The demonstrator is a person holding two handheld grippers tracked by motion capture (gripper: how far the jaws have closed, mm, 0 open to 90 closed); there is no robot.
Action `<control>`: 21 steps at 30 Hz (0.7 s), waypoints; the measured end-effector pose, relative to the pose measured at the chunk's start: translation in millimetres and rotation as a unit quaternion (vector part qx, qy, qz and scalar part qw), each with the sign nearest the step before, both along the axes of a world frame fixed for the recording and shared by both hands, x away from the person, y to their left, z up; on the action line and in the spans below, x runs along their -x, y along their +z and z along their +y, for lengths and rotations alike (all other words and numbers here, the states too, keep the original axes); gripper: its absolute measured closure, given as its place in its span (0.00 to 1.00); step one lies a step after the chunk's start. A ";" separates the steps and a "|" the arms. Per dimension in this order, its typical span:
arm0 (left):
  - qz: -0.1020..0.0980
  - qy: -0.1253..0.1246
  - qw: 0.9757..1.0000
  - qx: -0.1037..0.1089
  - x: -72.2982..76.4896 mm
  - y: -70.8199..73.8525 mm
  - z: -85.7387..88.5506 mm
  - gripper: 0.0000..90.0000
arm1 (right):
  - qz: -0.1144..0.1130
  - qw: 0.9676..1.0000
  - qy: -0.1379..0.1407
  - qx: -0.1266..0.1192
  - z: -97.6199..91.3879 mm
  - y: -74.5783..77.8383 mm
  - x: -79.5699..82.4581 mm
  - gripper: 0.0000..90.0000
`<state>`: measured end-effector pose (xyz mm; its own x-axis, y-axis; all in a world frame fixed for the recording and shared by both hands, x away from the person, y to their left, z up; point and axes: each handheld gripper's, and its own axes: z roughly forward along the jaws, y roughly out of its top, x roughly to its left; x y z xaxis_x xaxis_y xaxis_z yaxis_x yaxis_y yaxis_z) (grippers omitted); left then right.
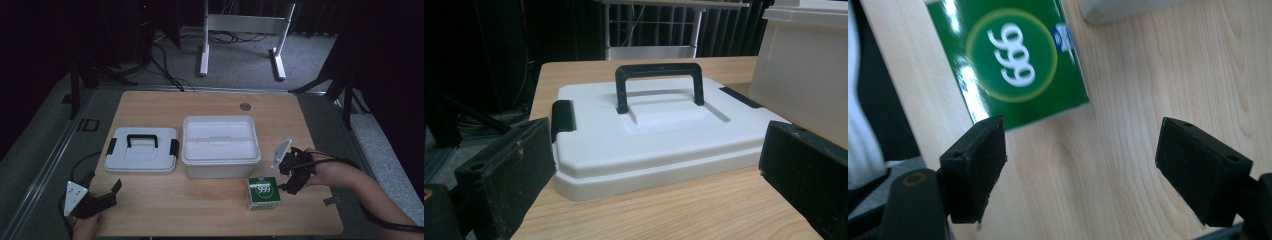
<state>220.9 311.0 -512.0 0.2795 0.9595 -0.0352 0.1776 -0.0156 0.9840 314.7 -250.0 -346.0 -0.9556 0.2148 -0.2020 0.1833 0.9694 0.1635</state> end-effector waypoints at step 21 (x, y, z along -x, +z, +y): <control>-0.002 0.000 1.000 0.003 0.2 -0.1 0.8 0.01 | -0.021 0.999 0.039 -0.010 48.1 37.0 -29.7 0.22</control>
